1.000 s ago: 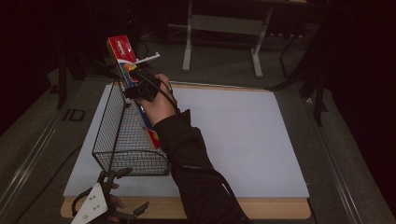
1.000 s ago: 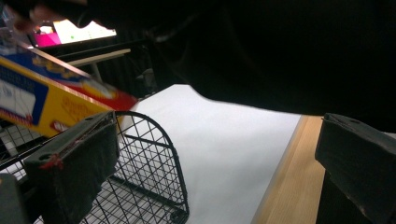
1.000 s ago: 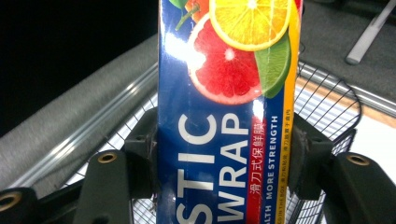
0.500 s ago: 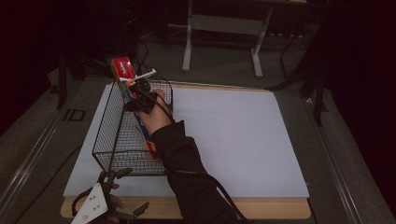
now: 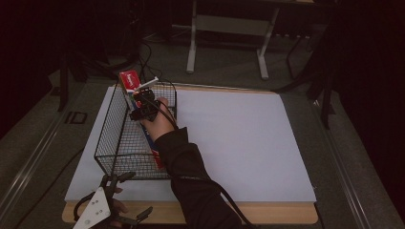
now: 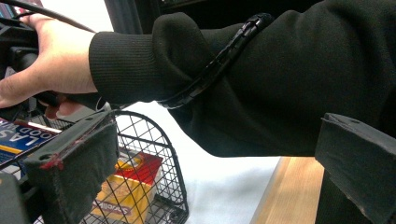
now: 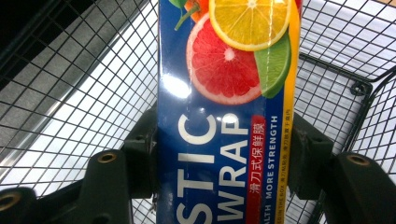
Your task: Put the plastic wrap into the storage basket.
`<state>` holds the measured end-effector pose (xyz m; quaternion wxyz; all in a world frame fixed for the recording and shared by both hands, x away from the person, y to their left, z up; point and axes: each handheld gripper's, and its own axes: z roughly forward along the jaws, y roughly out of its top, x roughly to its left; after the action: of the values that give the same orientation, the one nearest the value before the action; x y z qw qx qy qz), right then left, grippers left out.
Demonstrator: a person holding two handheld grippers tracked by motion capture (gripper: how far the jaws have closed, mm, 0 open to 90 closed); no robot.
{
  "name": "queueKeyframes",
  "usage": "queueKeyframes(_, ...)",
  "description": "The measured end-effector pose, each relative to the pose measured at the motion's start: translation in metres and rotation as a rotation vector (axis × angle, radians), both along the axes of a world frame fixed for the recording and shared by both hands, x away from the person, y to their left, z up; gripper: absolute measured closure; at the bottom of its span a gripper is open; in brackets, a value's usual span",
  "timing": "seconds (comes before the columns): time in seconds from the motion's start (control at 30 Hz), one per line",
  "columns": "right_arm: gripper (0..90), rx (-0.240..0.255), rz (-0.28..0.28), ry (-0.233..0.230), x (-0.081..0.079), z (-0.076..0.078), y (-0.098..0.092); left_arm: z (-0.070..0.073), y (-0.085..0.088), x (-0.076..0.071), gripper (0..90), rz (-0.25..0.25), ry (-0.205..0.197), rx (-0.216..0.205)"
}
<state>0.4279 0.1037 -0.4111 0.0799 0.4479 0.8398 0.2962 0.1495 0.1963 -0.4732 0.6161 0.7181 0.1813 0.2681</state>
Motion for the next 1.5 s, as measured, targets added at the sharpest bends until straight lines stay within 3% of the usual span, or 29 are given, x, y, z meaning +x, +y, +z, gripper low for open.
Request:
queueKeyframes(0.17, 39.6, -0.017, 0.006, 0.008, 0.001, -0.003, 0.003, 0.0, 0.0, 0.0, 0.2, -0.001, 0.001, 0.0)
queueKeyframes(0.23, 39.6, -0.032, 0.007, 0.036, 0.003, -0.01, 0.005, 0.0, 0.0, 0.0, 0.2, 0.0, 0.0, 0.001)
queueKeyframes(0.67, 39.0, -0.084, 0.016, 0.065, 0.008, -0.033, 0.012, 0.0, 0.0, 0.001, 0.2, -0.004, 0.004, -0.001)
queueKeyframes(0.9, 37.9, -0.074, 0.019, 0.083, 0.011, -0.04, 0.011, 0.0, 0.0, 0.002, 0.2, -0.006, 0.008, 0.0)
queueKeyframes(1.2, 35.2, -0.081, 0.039, 0.065, 0.01, -0.039, 0.011, 0.0, 0.0, 0.002, 0.2, -0.007, 0.007, 0.002)
queueKeyframes(1.5, 25.6, -0.023, 0.081, 0.016, 0.006, -0.025, -0.003, -0.001, -0.001, 0.002, 0.2, -0.01, 0.009, 0.005)
